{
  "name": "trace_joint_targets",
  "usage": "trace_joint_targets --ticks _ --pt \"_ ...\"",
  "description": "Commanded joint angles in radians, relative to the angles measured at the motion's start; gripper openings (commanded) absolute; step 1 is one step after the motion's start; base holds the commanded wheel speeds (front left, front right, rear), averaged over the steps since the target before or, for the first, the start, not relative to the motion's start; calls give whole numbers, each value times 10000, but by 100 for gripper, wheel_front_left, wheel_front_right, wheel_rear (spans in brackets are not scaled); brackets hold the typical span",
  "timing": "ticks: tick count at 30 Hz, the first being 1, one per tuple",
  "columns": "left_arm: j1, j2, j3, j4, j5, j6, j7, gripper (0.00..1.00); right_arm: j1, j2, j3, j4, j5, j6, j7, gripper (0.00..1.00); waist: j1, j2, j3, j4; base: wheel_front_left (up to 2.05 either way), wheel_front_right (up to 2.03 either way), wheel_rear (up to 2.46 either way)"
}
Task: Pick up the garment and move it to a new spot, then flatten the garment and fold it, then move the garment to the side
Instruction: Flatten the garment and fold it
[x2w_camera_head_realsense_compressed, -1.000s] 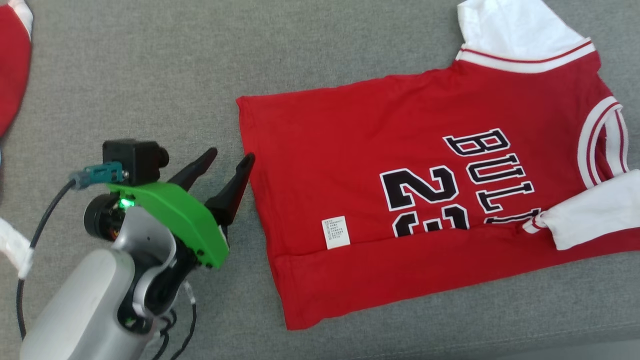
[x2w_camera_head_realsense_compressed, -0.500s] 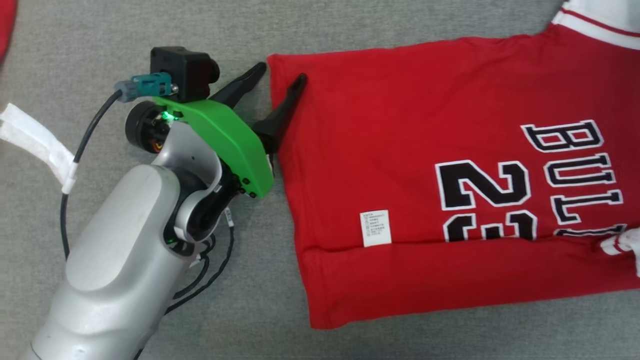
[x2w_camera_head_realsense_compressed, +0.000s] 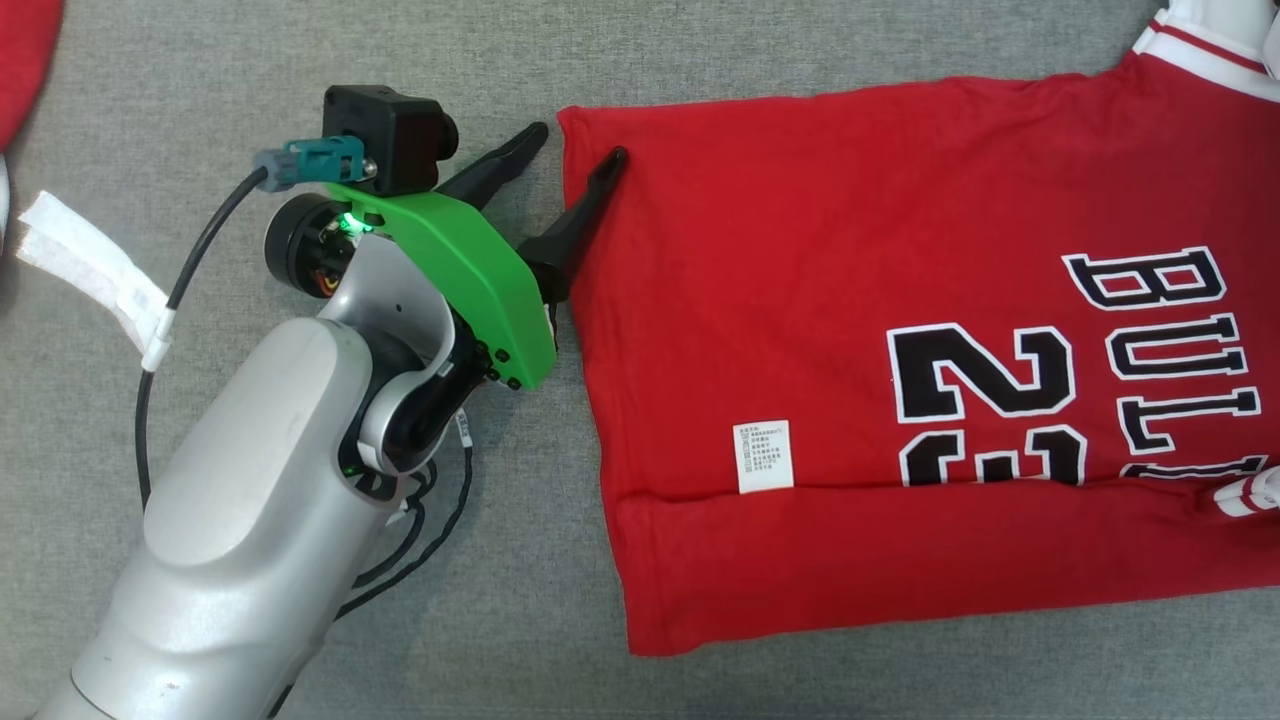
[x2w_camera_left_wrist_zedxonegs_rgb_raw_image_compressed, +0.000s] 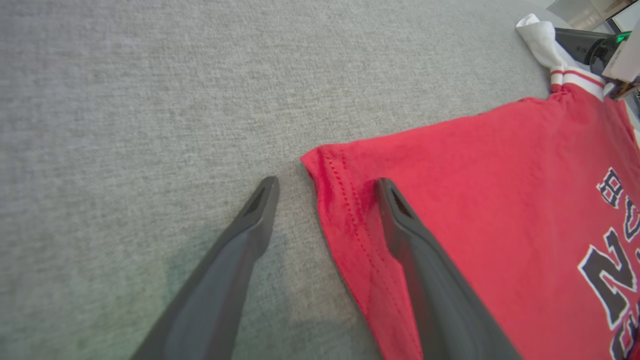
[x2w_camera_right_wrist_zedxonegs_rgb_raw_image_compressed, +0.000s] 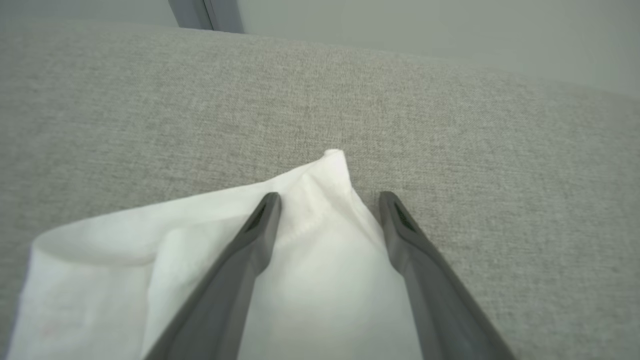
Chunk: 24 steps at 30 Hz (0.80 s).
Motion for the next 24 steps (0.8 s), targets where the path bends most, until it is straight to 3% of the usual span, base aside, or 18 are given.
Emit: trace_joint_targets --ticks 1,7,8,9,10,18,24 --pt "73 80 -109 302 -49 4 170 100 229 -19 106 337 35 -18 103 100 0 0 0 -40 0 0 0" --pt "-215 38 -149 488 0 -46 247 100 117 84 335 595 114 -19 -63 100 0 0 68 -86 0 0 0" --pt "-255 27 -230 515 10 -103 293 99 88 110 386 650 131 -18 -89 47 0 0 77 -90 0 0 0" --pt "-269 3 -267 542 -3 -145 307 30 75 143 414 696 181 -18 -124 0 0 0 75 -93 0 0 0" --pt "-268 -31 -299 576 -39 -176 323 0 98 196 509 752 279 -18 -138 0 0 0 53 -99 0 0 0" --pt "19 177 -186 237 -152 -439 -60 0 202 99 271 726 1156 -19 -1198 0 0 0 -423 -293 0 0 0" --pt "720 468 -128 -794 -171 -333 -395 0 1092 -283 253 -252 2151 -16 -2096 0 0 0 -1094 -562 0 0 0"
